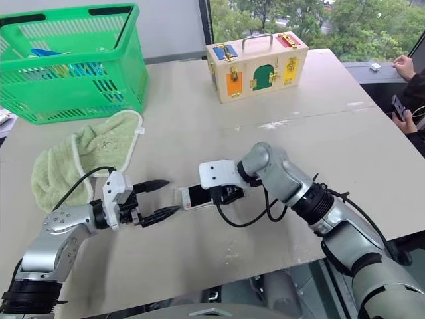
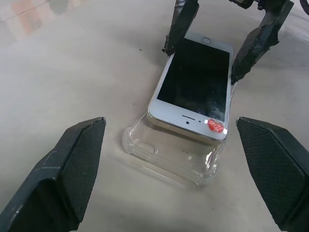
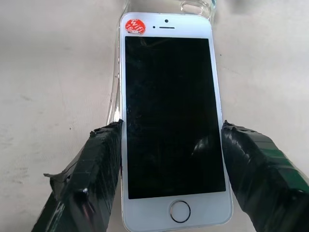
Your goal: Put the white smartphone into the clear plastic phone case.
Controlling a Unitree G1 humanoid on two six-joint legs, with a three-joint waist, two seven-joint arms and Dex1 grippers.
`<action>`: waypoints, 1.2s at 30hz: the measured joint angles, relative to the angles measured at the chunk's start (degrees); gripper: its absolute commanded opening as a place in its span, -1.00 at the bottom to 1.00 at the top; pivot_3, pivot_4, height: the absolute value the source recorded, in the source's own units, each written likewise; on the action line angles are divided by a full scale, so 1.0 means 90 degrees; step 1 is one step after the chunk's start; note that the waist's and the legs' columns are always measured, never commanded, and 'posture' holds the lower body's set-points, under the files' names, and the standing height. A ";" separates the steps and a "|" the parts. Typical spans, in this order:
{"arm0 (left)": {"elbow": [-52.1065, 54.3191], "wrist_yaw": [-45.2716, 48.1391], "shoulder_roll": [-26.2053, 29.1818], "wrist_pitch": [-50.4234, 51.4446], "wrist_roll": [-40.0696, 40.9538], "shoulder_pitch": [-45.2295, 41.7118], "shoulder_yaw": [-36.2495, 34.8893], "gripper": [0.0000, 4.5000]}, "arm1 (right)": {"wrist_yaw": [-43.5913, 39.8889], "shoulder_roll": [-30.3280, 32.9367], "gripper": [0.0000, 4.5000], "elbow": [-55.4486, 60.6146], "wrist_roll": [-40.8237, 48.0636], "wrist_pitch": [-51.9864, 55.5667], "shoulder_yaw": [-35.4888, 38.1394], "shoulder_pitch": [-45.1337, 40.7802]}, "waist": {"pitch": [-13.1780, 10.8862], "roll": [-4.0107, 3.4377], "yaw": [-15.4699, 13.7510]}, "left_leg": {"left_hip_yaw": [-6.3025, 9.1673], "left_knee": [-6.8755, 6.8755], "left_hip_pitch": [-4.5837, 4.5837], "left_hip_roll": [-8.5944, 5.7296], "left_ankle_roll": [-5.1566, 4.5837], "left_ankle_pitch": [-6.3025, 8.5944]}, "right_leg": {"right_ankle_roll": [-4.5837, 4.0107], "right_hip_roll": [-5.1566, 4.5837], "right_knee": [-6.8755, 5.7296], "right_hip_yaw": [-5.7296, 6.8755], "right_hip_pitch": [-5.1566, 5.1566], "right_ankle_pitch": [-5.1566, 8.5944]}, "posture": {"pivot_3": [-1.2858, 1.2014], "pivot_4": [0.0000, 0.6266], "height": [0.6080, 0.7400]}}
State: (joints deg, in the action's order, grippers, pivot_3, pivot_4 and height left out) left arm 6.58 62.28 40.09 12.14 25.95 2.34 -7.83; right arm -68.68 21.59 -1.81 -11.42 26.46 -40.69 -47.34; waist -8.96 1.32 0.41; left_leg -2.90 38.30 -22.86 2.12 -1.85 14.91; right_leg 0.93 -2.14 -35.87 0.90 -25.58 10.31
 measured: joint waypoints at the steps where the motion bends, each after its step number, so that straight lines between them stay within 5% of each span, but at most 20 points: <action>1: -0.0015 0.0000 -0.0010 -0.0007 -0.0001 0.0000 0.0008 1.00 | 0.0004 0.0005 0.22 0.0000 -0.0029 -0.0033 0.0000 0.0009 | 0.0001 0.0000 -0.0003 | 0.0000 0.0000 0.0001 0.0000 0.0000 0.0000 | 0.0001 0.0000 0.0000 0.0000 0.0000 0.0000 | 0.03 -0.52 1.00; 6: -0.0091 0.0017 -0.0032 -0.0082 -0.0014 -0.0002 0.0065 1.00 | 0.0117 -0.0011 0.22 0.0002 -0.0057 -0.0010 0.0090 0.0132 | 0.0028 0.0001 -0.0014 | 0.0007 0.0002 0.0008 0.0001 0.0000 0.0000 | 0.0001 -0.0001 -0.0001 0.0007 0.0001 0.0001 | 0.03 -0.52 1.00; 10: -0.0295 0.0133 -0.0031 -0.0259 -0.0039 0.0003 0.0062 1.00 | 0.0134 -0.0224 0.98 -0.0058 0.0053 0.0400 0.0289 0.0160 | 0.0031 0.0002 0.0013 | 0.0010 0.0001 0.0009 0.0006 0.0000 0.0000 | 0.0000 0.0004 -0.0005 0.0011 0.0000 0.0000 | 0.03 -0.52 1.00; 19: -0.0306 0.0034 -0.0065 -0.0297 -0.0084 0.0060 0.0035 1.00 | 0.0022 -0.0351 0.98 0.0427 0.1005 0.1531 0.0917 0.0452 | 0.0005 -0.0007 0.0046 | 0.0009 -0.0008 -0.0010 0.0011 0.0001 0.0000 | -0.0024 0.0012 -0.0005 0.0011 -0.0015 -0.0015 | 0.03 -0.52 1.00; 22: -0.0296 0.0057 -0.0049 -0.0274 0.0011 0.0151 -0.0092 1.00 | 0.0141 -0.0360 0.60 0.0873 0.1309 0.1911 0.1185 0.0474 | 0.0002 -0.0007 0.0046 | 0.0013 -0.0008 -0.0010 0.0013 0.0001 0.0000 | -0.0005 0.0013 -0.0006 0.0015 -0.0016 -0.0003 | 0.03 -0.52 1.00; 30: -0.0327 0.0106 0.0218 0.0048 0.0296 0.0147 -0.0592 1.00 | 0.0630 -0.0117 -0.98 0.1755 0.2050 0.2530 0.1799 0.0980 | -0.0007 -0.0007 0.0040 | 0.0016 -0.0005 -0.0012 0.0011 0.0001 0.0001 | 0.0000 0.0007 -0.0005 0.0022 -0.0014 0.0000 | 0.03 -0.52 1.00; 33: -0.0340 -0.0015 0.0182 0.0137 0.0352 0.0189 -0.0658 1.00 | 0.0788 0.0045 -0.98 0.1853 0.2216 0.2346 0.2120 0.1291 | -0.0007 -0.0005 0.0039 | 0.0017 -0.0007 -0.0013 0.0011 0.0002 0.0001 | 0.0000 0.0008 -0.0002 0.0022 -0.0014 0.0000 | 0.03 -0.52 1.00; 36: -0.0333 -0.0043 0.0170 0.0278 0.0482 0.0434 -0.0885 0.62 | 0.1022 0.0091 -1.00 0.1922 0.2410 0.2262 0.2349 0.1761 | -0.0010 -0.0004 0.0063 | 0.0014 -0.0012 -0.0015 0.0014 0.0004 0.0002 | 0.0000 0.0012 -0.0002 0.0019 -0.0018 0.0000 | 0.03 -0.52 1.00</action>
State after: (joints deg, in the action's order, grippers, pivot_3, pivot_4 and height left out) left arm 3.59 61.89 41.61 14.64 30.29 6.25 -15.79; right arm -59.49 22.41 15.48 10.27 46.81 -19.55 -31.49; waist -9.05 1.28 0.97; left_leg -2.77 38.19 -22.99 2.24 -1.82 14.93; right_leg 0.92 -2.04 -35.89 1.07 -25.74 10.32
